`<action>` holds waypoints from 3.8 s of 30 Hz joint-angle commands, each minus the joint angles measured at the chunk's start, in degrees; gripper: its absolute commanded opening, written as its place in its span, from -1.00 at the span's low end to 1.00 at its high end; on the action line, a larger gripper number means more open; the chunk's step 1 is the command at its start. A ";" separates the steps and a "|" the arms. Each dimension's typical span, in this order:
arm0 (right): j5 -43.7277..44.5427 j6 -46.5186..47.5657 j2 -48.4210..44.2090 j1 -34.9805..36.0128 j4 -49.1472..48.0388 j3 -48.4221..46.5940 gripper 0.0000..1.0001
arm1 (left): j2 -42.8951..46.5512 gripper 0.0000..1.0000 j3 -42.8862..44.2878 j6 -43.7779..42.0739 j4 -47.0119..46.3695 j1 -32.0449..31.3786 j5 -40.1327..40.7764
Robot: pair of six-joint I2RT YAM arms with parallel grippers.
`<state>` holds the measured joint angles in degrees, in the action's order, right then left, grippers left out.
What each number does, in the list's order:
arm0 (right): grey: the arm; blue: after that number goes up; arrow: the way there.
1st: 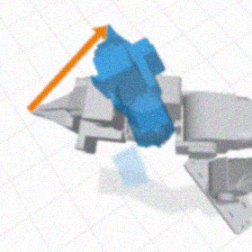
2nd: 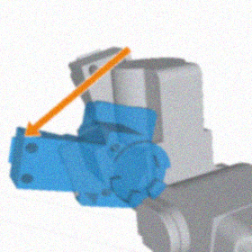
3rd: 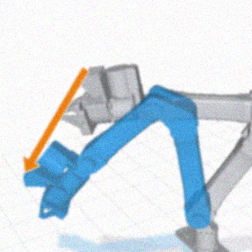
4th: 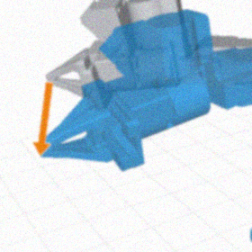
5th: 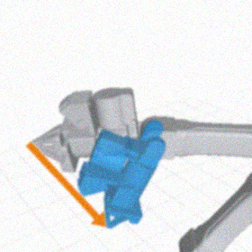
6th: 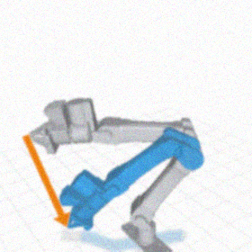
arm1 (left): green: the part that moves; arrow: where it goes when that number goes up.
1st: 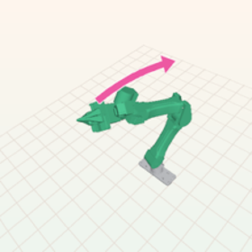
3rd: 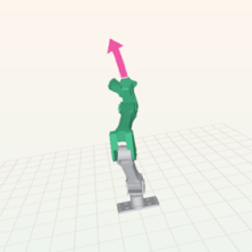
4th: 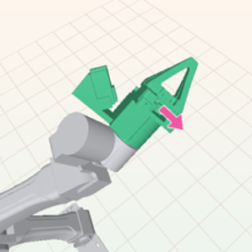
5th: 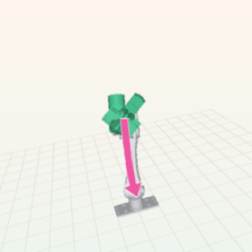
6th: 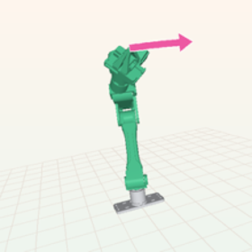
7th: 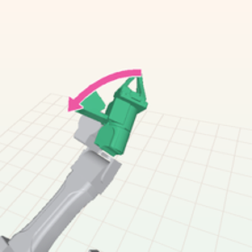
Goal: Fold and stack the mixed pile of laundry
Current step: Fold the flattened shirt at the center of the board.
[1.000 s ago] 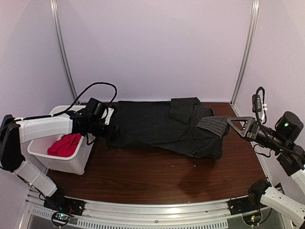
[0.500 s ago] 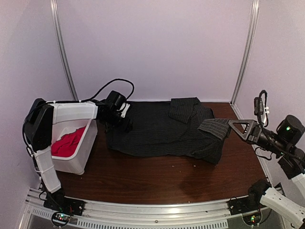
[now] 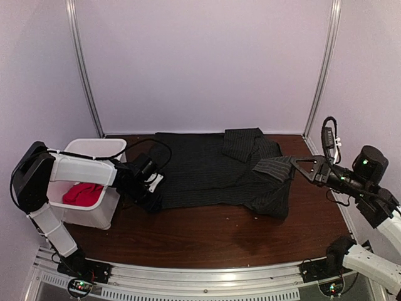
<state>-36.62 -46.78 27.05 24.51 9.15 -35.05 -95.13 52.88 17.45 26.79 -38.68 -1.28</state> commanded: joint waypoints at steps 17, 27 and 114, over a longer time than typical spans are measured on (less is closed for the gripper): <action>13.69 4.99 26.24 23.29 -32.96 2.81 -1.00 | 13.18 0.40 -0.50 3.70 -24.94 -3.28 -21.05; 19.45 13.78 29.53 30.24 -29.00 -0.90 -1.00 | 14.44 0.59 -1.78 9.12 -42.20 -12.73 -39.10; 3.94 17.89 35.03 35.70 6.78 4.15 0.07 | 24.53 -0.04 1.11 -19.58 -15.18 -28.09 10.20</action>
<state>-34.20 -25.93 58.63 58.43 18.26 -30.11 -73.76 55.77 -14.41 16.32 -71.88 12.29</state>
